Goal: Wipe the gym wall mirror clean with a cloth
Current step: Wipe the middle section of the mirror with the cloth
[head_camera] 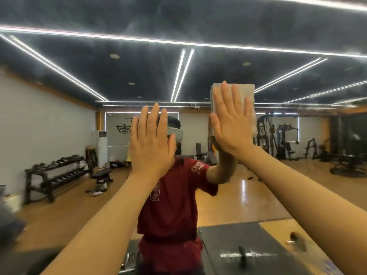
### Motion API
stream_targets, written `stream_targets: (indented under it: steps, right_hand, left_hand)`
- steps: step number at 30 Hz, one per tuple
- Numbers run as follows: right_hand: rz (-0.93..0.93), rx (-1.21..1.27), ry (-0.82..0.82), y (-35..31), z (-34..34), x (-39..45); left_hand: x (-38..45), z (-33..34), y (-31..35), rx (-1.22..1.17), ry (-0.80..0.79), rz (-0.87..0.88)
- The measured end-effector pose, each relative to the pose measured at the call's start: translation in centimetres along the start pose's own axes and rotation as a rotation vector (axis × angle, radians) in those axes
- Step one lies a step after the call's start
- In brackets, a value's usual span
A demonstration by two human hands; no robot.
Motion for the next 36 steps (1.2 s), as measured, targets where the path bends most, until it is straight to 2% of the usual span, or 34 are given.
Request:
stream_targets:
  steps: [5, 11, 14, 19, 23, 25, 27, 29, 30, 34, 36]
  right_hand:
    - [-0.022, 0.036, 0.024, -2.6, 0.9, -4.6]
    - [-0.289, -0.073, -0.066, -7.5, 3.5, -15.7]
    - [-0.33, -0.093, -0.063, -7.3, 3.1, -11.6]
    - [-0.153, -0.052, -0.024, -7.0, 1.6, -1.3]
    - [-0.066, -0.014, 0.019, -8.2, 1.7, -3.0]
    - [-0.143, -0.017, -0.014, -10.1, 2.5, -7.3]
    - [-0.306, -0.046, -0.049, -11.9, 3.1, -12.0]
    - [-0.431, -0.083, -0.068, -11.7, 3.2, -12.8]
    - [-0.436, -0.106, -0.066, -11.2, 3.0, -11.2]
    - [-0.191, -0.06, -0.018, -10.0, 1.4, -0.4]
    - [-0.113, -0.024, -0.017, -10.1, 1.4, 1.5]
  left_hand:
    - [-0.5, -1.1, -1.2, -0.071, -0.038, 0.054]
    - [-4.8, -2.8, -7.4, -0.009, -0.067, -0.035]
    - [-5.9, -2.2, -8.6, 0.053, -0.084, -0.011]
    - [-6.1, -1.9, -8.7, 0.054, -0.075, -0.002]
    - [-6.2, -1.8, -8.7, 0.056, -0.069, 0.001]
    - [-6.2, -1.7, -8.6, 0.053, -0.073, 0.002]
    - [-6.2, -1.7, -8.7, 0.055, -0.074, 0.001]
    - [-6.2, -1.7, -8.7, 0.056, -0.073, -0.001]
    - [-6.2, -1.7, -8.7, 0.059, -0.068, -0.002]
    - [-6.3, -1.7, -8.8, 0.073, -0.06, 0.005]
    - [-6.2, -1.8, -8.8, 0.076, -0.06, 0.016]
Point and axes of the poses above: each hand's wrist, its own x-axis towards the middle knuckle, its own z-axis out of the palm, y = z × x, the point moved 7 cm from there along x, towards the middle knuckle, and after that the axes turned 1 degree about -y, right-handed, at the moved point
